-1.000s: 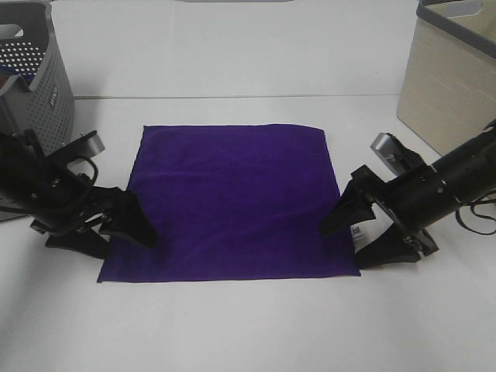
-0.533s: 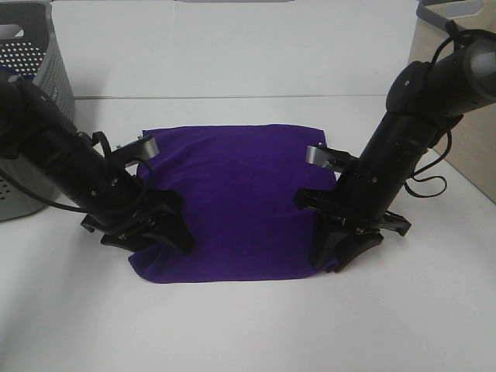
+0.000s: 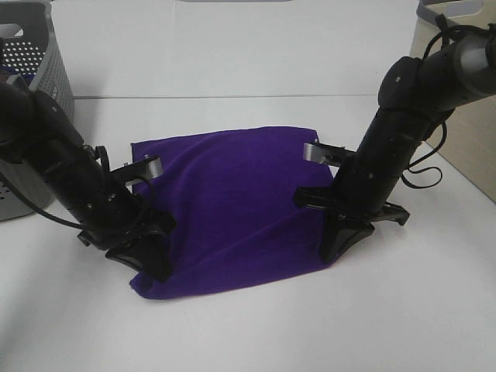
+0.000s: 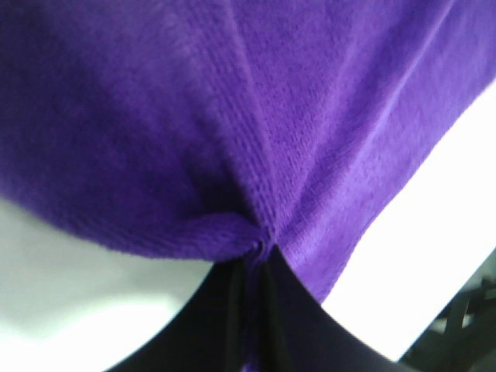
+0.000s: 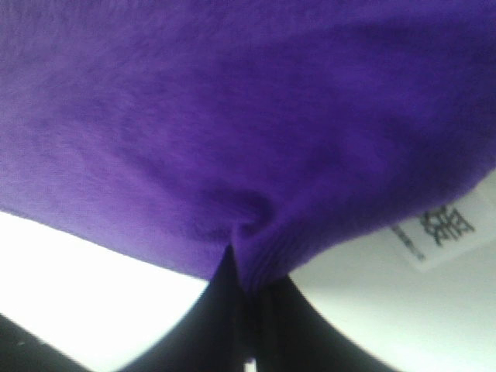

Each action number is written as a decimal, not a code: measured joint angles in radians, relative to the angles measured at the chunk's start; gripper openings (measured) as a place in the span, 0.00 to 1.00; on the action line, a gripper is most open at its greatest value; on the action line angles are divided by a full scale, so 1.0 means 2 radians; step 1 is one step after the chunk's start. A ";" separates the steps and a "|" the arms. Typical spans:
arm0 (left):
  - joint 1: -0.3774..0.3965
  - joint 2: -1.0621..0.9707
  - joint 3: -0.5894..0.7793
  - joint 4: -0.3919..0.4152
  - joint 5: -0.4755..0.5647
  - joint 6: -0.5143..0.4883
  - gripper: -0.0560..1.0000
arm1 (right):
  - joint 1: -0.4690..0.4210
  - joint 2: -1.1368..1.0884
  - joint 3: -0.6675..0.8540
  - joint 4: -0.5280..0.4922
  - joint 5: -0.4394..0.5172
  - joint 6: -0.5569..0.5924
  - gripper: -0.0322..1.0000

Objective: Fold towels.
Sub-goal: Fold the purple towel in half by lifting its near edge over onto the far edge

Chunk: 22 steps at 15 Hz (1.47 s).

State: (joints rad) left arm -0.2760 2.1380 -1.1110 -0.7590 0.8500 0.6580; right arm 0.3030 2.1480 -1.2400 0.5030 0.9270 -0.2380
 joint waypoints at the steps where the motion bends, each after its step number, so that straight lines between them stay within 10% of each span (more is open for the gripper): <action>1: -0.001 -0.003 -0.005 0.030 0.017 -0.016 0.06 | 0.000 -0.015 0.003 -0.011 -0.014 0.000 0.06; 9: -0.005 -0.092 -0.088 0.172 0.000 -0.134 0.06 | 0.001 -0.099 -0.059 -0.007 -0.031 0.011 0.06; 22: 0.010 -0.007 -0.168 0.194 -0.230 -0.136 0.15 | 0.001 0.063 -0.271 -0.075 -0.107 0.010 0.12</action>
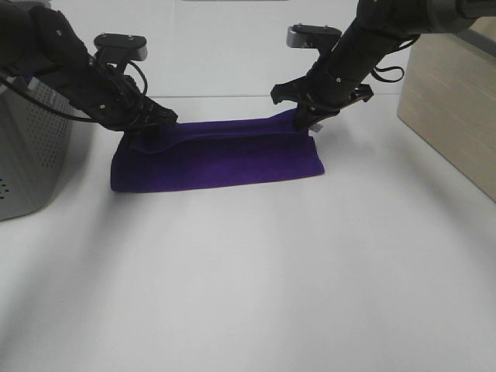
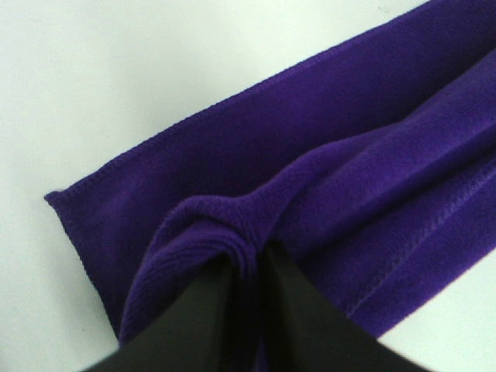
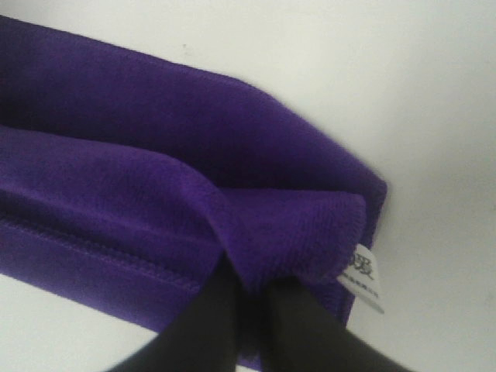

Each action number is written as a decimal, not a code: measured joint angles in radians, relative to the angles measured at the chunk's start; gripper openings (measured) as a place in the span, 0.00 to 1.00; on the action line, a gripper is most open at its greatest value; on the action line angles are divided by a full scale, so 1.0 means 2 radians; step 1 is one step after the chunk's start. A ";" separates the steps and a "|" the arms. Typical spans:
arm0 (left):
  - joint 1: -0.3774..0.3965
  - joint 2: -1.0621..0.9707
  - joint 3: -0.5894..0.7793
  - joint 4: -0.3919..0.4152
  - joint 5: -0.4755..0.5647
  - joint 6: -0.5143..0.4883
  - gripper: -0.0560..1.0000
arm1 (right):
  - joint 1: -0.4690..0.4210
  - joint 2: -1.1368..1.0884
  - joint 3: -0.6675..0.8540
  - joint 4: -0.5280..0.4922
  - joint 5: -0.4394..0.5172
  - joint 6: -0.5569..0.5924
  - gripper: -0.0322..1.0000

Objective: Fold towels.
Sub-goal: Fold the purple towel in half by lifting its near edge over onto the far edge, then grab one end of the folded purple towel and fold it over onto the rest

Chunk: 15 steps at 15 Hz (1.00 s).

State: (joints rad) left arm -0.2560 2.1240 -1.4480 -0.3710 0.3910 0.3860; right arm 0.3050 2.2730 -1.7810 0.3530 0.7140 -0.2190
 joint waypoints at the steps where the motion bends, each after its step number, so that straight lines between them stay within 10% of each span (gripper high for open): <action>1: 0.000 0.009 -0.009 0.005 0.000 0.000 0.24 | -0.001 0.000 -0.002 -0.004 -0.007 0.000 0.20; 5: 0.001 0.008 -0.015 0.009 0.035 -0.003 0.75 | -0.002 0.000 -0.006 -0.010 0.028 0.000 0.75; 15: 0.054 0.115 -0.224 0.057 0.356 -0.086 0.83 | -0.002 -0.098 -0.007 -0.029 0.160 0.002 0.82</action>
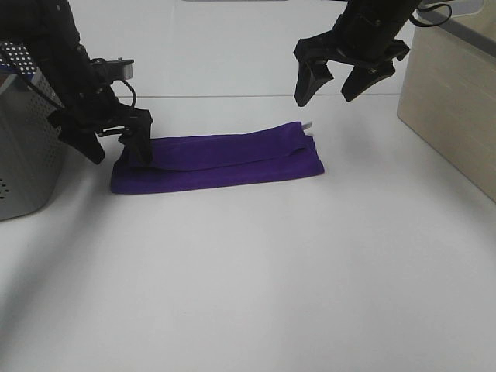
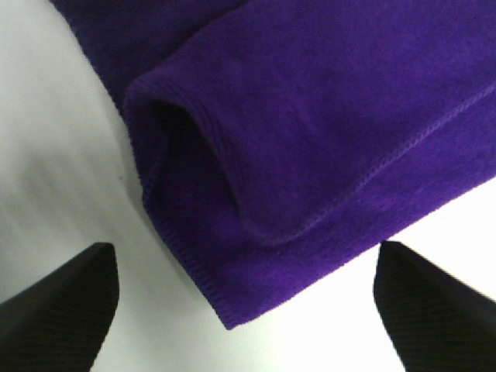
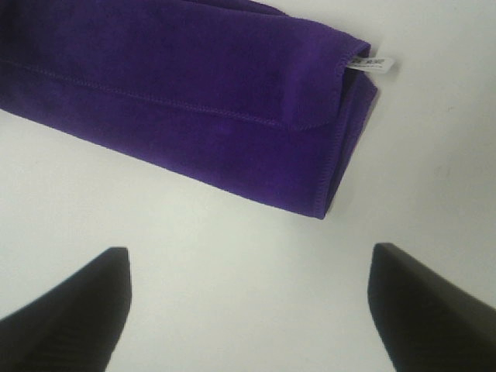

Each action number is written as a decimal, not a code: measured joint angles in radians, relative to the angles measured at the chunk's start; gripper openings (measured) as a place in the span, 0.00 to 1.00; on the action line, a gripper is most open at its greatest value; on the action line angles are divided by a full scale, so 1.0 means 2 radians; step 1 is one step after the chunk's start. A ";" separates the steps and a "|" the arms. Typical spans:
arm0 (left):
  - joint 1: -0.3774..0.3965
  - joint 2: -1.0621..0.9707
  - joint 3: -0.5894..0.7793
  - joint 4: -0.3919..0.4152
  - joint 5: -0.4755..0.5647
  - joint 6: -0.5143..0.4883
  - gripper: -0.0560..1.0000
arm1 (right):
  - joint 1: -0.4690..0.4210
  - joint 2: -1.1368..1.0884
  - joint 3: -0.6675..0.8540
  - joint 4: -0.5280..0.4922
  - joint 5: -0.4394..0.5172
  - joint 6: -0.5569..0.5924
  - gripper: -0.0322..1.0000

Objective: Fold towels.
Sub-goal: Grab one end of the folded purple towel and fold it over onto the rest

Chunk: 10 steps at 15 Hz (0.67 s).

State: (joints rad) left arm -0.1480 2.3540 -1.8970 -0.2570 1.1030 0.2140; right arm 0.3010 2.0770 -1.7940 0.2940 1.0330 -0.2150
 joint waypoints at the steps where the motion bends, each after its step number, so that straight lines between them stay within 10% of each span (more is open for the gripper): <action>1: 0.011 0.012 -0.020 -0.010 0.020 0.000 0.82 | 0.000 -0.001 0.000 -0.001 0.006 0.000 0.82; 10: 0.090 0.073 -0.044 -0.192 0.049 0.062 0.82 | 0.000 -0.002 0.000 -0.004 0.008 0.001 0.82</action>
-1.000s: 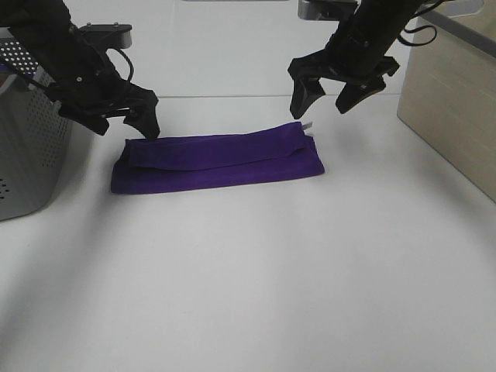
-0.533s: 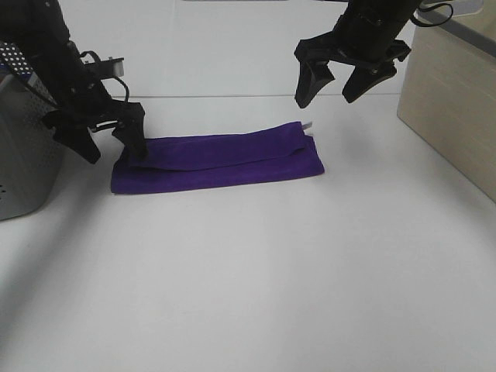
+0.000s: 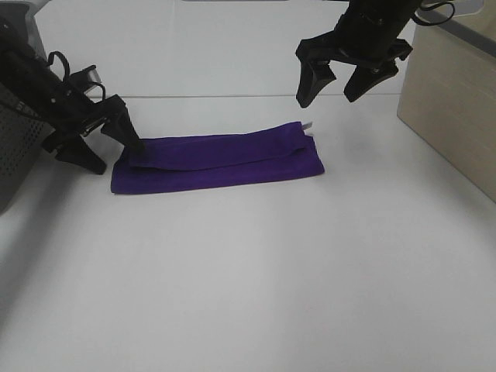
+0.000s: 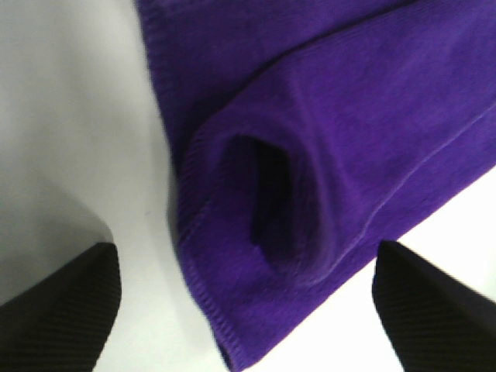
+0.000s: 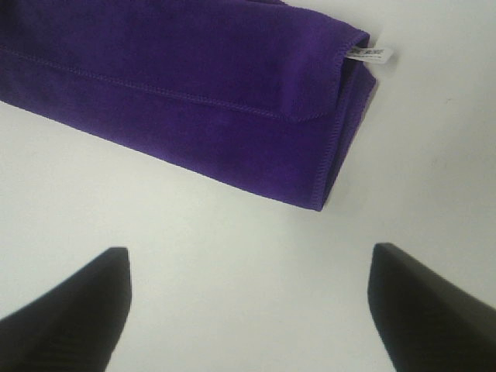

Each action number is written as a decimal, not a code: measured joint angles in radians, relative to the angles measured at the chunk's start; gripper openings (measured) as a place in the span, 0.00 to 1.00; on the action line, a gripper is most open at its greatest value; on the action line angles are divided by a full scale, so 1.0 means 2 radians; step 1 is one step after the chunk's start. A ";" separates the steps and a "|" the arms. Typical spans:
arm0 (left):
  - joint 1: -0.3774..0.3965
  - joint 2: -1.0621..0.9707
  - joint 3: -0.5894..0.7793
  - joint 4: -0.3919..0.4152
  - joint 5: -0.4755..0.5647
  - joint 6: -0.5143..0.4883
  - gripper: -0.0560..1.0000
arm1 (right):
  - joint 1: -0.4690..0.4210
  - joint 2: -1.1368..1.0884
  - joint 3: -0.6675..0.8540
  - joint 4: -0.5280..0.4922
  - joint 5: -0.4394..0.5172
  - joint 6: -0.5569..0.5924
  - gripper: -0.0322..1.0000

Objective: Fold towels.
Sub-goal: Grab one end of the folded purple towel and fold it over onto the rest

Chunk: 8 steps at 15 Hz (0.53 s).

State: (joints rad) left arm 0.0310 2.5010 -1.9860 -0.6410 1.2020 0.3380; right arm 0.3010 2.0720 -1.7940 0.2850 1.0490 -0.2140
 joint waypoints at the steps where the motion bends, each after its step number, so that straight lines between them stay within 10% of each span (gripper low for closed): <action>1: 0.000 0.004 -0.001 -0.013 -0.001 0.002 0.82 | 0.000 0.000 0.000 0.000 0.000 0.000 0.82; 8: -0.055 0.016 -0.009 -0.018 -0.011 0.000 0.81 | 0.000 0.000 0.000 0.000 0.005 0.000 0.82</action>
State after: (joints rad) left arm -0.0790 2.5320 -2.0040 -0.6760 1.1810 0.3380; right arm 0.3010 2.0720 -1.7940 0.2840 1.0590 -0.2140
